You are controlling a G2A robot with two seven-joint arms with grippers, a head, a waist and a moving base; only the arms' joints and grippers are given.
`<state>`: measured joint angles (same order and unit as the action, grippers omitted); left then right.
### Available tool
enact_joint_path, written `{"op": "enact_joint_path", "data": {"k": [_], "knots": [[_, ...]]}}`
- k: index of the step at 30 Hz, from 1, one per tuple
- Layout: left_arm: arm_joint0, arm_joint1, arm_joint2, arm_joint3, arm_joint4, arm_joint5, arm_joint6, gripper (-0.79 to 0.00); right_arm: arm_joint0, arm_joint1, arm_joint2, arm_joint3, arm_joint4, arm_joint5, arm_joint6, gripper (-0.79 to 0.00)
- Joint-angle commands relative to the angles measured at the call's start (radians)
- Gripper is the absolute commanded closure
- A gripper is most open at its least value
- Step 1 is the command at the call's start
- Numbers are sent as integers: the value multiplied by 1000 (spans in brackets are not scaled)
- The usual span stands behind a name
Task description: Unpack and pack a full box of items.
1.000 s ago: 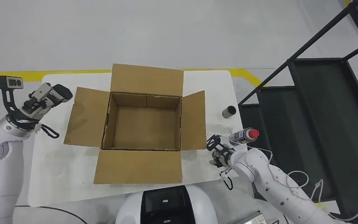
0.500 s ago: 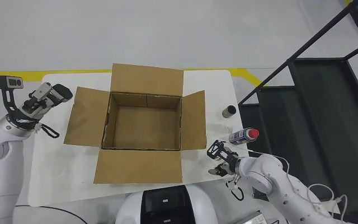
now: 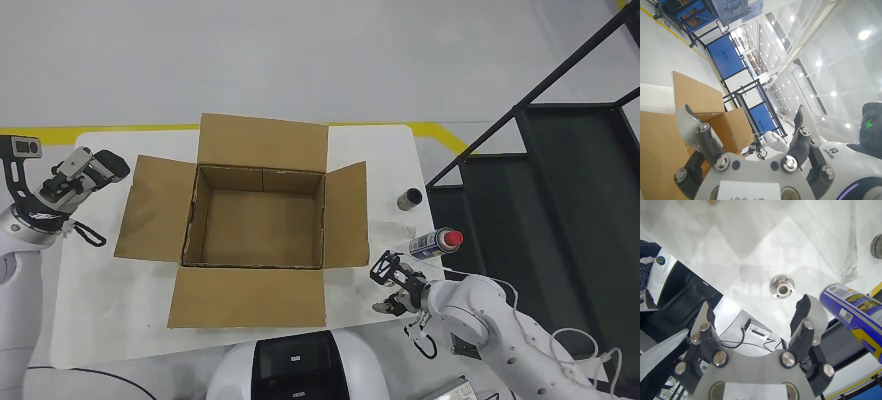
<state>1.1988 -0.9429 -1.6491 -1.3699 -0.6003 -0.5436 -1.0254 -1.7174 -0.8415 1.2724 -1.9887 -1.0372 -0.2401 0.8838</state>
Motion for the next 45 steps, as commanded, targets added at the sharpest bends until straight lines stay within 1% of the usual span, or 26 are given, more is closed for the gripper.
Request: {"op": "enact_joint_path", "data": {"k": [1, 3, 7, 10, 16, 17, 18, 19, 22, 26, 32, 34, 36, 38, 39, 40, 41, 42, 44, 45], "knots": [[0, 0, 0, 0, 0, 0, 0, -785, 0, 0, 0, 0, 0, 0, 0, -785], [0, 0, 0, 0, 0, 0, 0, -785, 0, 0, 0, 0, 0, 0, 0, -785], [0, 0, 0, 0, 0, 0, 0, -785, 14, -4, -11, 49, 9, -4, -23, -785], [0, 0, 0, 0, 0, 0, 0, -785, 38, -9, -27, 89, 12, -2, -15, -785], [0, 0, 0, 0, 0, 0, 0, -785, 99, -23, -84, 152, -28, 26, 9, -785], [0, 0, 0, 0, 0, 0, 0, -785, 110, -25, -92, 164, -27, 26, 8, -770], [0, 0, 0, 0, 0, 0, 0, -785, 122, -28, -98, 178, -27, 25, 8, -643], [0, 0, 0, 0, 0, 0, 0, -785, 135, -30, -106, 192, -23, 20, 11, -566], [0, 0, 0, 0, 0, 0, 0, -785, 178, -38, -129, 234, -12, 9, 22, -606], [0, 0, 0, 0, 0, 0, 0, -785, 224, -50, -161, 285, 4, 5, 28, -619], [0, 0, 0, 0, 0, 0, 0, -785, 261, -62, -187, 335, 11, 11, 21, -650], [0, 0, 0, 0, 0, 0, 0, -785, 268, -65, -192, 347, 10, 15, 20, -646], [0, 0, 0, 0, 0, 0, 0, -785, 275, -67, -194, 355, 10, 18, 19, -625], [0, 0, 0, 0, 0, 0, 0, -785, 279, -69, -195, 362, 7, 24, 19, -594], [0, 0, 0, 0, 0, 0, 0, -785, 280, -69, -195, 365, 7, 25, 19, -529], [0, 0, 0, 0, 0, 0, 0, -785, 282, -70, -196, 367, 7, 26, 19, -434], [0, 0, 0, 0, 0, 0, 0, -785, 283, -71, -196, 369, 5, 27, 19, -369], [0, 0, 0, 0, 0, 0, 0, -785, 284, -71, -197, 371, 5, 27, 19, -336], [0, 0, 0, 0, 0, 0, 0, -785, 286, -73, -197, 375, 1, 35, 19, -206], [0, 0, 0, 0, 0, 0, 0, -785, 286, -74, -198, 376, 0, 40, 18, -194]]}}
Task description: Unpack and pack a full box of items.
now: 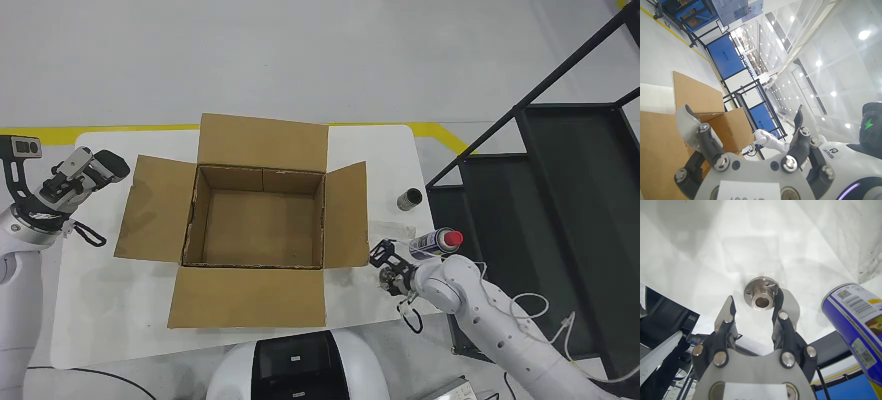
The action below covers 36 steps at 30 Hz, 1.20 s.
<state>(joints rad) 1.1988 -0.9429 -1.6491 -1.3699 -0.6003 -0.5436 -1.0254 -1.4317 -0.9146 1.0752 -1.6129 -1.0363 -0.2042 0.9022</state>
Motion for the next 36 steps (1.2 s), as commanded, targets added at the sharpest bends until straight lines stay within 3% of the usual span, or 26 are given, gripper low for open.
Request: {"op": "enact_joint_path", "data": {"k": [1, 3, 7, 8, 10, 18, 23, 32, 36], "knots": [[0, 0, 0, 0, 0, 0, 0, -785, 0, -2, -1, 3, -3, 12, -1, -179], [0, 0, 0, 0, 0, 0, 0, -785, 0, -4, -3, 3, -17, 37, 1, -191], [0, 0, 0, 0, 0, 0, 0, -785, -2, -7, -7, 4, -25, 47, -12, -145], [0, 0, 0, 0, 0, 0, 0, -785, -4, -8, -9, 4, -27, 50, -13, -120], [0, 0, 0, 0, 0, 0, 0, -785, -7, -10, -13, 0, -38, 56, -14, 0], [0, 0, 0, 0, 0, 0, 0, -785, -74, 0, 27, -110, -82, 85, -5, 0], [0, 0, 0, 0, 0, 0, 0, -785, -204, 26, 137, -282, -81, 63, -1, 0], [0, 0, 0, 0, 0, 0, 0, -785, -480, 65, 449, -634, -11, -46, -50, 0], [0, 0, 0, 0, 0, 0, 0, -785, -532, 69, 561, -737, -17, -48, -37, 0]]}}
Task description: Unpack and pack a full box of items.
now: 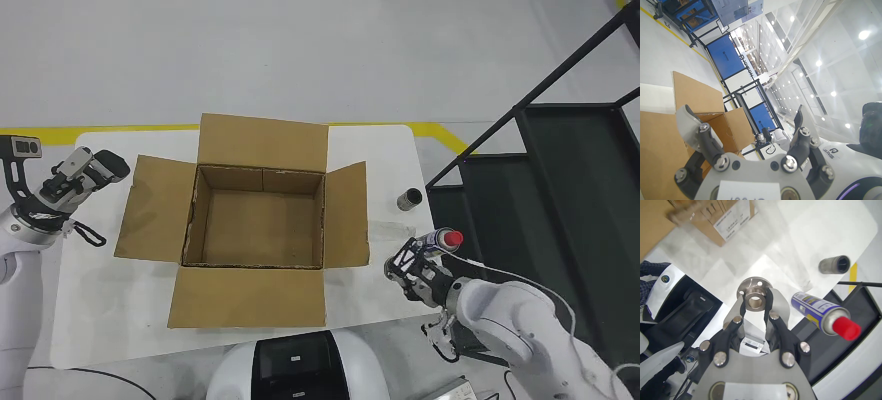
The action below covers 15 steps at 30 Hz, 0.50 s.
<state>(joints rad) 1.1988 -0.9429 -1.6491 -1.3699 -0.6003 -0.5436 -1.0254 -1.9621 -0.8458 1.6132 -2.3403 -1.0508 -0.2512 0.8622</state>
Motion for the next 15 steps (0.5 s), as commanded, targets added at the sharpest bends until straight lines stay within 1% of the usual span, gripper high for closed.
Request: {"op": "enact_joint_path", "data": {"k": [1, 5, 8, 11, 15], "knots": [[0, 0, 0, 0, 0, 0, 0, -785, 8, 1, 36, -10, -8, -16, -5, 0], [0, 0, 0, 0, 0, 0, 0, -785, 84, 4, 52, -10, -21, -73, -21, 0], [0, 0, 0, 0, 0, 0, 0, -785, 173, 6, 26, -10, -2, -116, 4, 0], [0, 0, 0, 0, 0, 0, 0, -785, 294, 6, -33, -10, 13, -143, 55, 0], [0, 0, 0, 0, 0, 0, 0, -785, 467, 1, -159, -10, 42, -161, 134, 0]]}}
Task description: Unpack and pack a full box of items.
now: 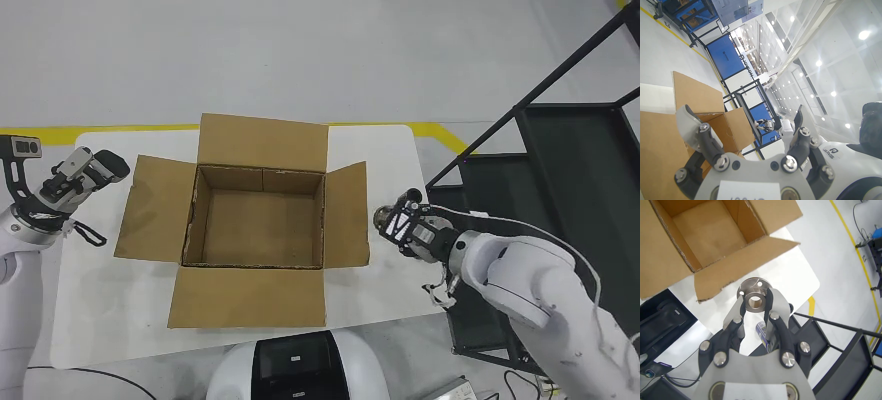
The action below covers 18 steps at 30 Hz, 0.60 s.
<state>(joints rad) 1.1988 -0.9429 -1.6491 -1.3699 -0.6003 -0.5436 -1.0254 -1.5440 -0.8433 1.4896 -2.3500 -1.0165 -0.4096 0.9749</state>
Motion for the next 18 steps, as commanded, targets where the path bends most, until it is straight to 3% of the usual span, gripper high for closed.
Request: {"op": "enact_joint_path", "data": {"k": [1, 5, 10, 18], "knots": [[0, 0, 0, 0, 0, 0, 0, -785, 93, -4, -74, 0, 20, -4, 47, 0], [0, 0, 0, 0, 0, 0, 0, -785, 264, -23, -253, 0, 78, 17, 161, 0], [0, 0, 0, 0, 0, 0, 0, -785, 443, -64, -491, 17, 110, 114, 305, 0], [0, 0, 0, 0, 0, 0, 0, -785, 721, -183, -832, 323, 105, 251, 291, 0]]}}
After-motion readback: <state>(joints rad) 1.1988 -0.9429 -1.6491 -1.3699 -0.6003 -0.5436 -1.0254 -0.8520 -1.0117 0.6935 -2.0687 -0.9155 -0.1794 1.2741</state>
